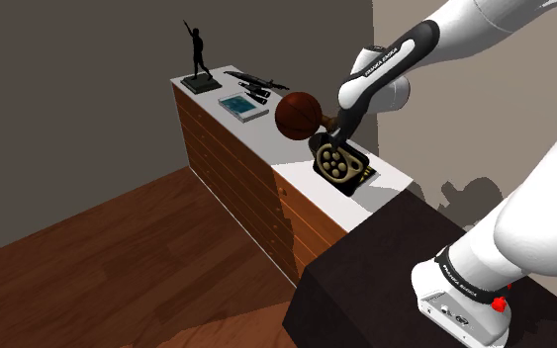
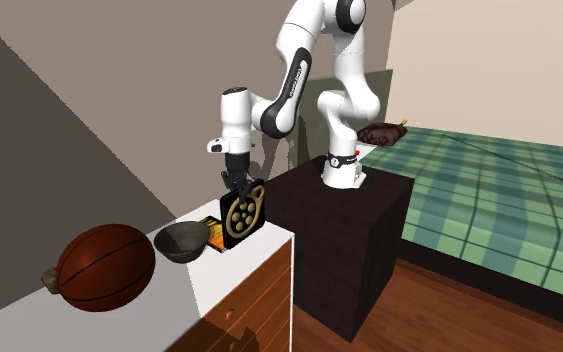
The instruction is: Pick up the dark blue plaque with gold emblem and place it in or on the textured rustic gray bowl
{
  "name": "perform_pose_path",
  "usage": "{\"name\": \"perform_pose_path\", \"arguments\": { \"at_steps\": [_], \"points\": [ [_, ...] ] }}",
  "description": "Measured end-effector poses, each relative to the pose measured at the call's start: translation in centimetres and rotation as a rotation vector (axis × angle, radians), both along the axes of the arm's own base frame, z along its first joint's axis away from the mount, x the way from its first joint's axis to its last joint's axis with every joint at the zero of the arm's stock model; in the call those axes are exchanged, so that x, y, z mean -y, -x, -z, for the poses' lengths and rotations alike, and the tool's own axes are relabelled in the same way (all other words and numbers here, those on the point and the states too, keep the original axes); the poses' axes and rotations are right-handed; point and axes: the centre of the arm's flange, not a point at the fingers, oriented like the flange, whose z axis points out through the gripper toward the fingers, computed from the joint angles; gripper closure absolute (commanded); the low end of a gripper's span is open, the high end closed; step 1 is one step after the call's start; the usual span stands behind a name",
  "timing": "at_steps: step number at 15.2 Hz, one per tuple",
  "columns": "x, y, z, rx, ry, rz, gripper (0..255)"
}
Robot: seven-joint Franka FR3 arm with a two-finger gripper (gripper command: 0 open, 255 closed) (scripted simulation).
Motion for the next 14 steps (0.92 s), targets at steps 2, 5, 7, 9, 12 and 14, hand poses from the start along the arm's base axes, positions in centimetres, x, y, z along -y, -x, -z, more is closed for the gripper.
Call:
{"name": "perform_pose_path", "arguments": {
  "at_steps": [2,5,7,9,12,14],
  "points": [
    [-0.1,-0.1,-1.0,0.000,0.000,0.000,255],
    [-0.1,-0.1,-2.5,0.000,0.000,0.000,255],
    [0.0,-0.2,-3.6,0.000,0.000,0.000,255],
    [-0.1,-0.2,-4.7,0.000,0.000,0.000,255],
    [-0.1,-0.2,-6.4,0.000,0.000,0.000,255],
    [-0.1,-0.2,-7.5,0.000,0.000,0.000,255]
  ]
}}
